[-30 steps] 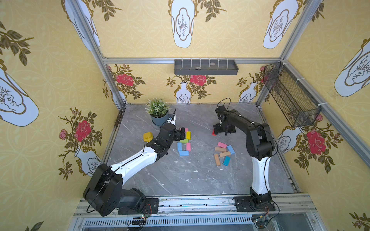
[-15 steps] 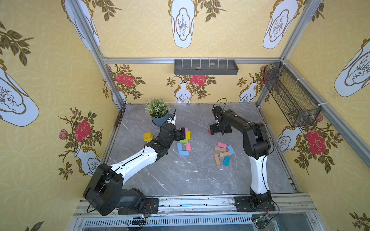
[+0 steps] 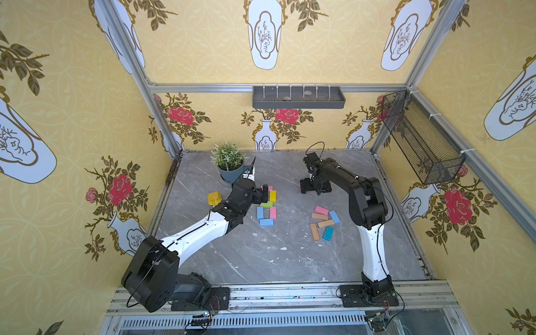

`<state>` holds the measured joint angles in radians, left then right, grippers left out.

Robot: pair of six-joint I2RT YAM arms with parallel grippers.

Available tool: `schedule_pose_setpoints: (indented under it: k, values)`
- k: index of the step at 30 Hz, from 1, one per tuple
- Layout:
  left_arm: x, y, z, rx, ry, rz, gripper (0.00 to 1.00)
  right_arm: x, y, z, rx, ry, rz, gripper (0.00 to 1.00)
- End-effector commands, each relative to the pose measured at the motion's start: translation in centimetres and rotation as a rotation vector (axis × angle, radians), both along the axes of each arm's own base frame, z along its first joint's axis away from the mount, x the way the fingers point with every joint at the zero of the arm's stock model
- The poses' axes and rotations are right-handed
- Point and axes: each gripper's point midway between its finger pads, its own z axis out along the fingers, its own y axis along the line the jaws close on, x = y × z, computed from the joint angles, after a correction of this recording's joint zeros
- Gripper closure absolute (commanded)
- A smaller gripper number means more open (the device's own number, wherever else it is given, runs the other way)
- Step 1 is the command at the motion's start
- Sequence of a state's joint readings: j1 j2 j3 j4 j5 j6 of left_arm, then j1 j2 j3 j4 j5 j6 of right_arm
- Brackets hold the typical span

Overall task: Assemble the number 8 with building blocks
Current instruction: Adjust the building block at the center of the board, then move the building block to the center of the board.

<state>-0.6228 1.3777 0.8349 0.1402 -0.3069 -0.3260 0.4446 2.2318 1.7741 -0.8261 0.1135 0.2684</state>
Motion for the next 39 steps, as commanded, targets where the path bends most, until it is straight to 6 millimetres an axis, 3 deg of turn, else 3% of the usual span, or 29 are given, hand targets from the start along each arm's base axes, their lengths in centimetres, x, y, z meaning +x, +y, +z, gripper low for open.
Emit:
schedule_pose_setpoints:
  k: [1,6,14,23,29,39]
  values:
    - [0.2,0.0,0.2,-0.002,-0.010,0.006,0.00,0.5,0.5,-0.1,0.020,-0.010,-0.011,0.03]
    - [0.2,0.1,0.3,0.000,-0.011,0.011,0.00,0.3,0.7,0.5,0.038,-0.011,-0.018,0.02]
    - [0.2,0.2,0.3,-0.003,-0.011,0.013,0.00,-0.3,2.9,4.2,0.153,-0.069,-0.023,0.02]
    - [0.1,0.4,0.4,-0.003,-0.016,0.017,0.00,0.6,3.3,3.8,0.165,-0.082,-0.054,0.02]
    - [0.1,0.4,0.2,0.002,-0.013,0.018,0.00,-1.3,1.7,4.7,0.160,-0.101,-0.084,0.02]
    - [0.1,0.2,0.1,-0.001,-0.010,0.013,0.00,-7.1,-4.1,6.4,0.218,-0.114,-0.335,0.01]
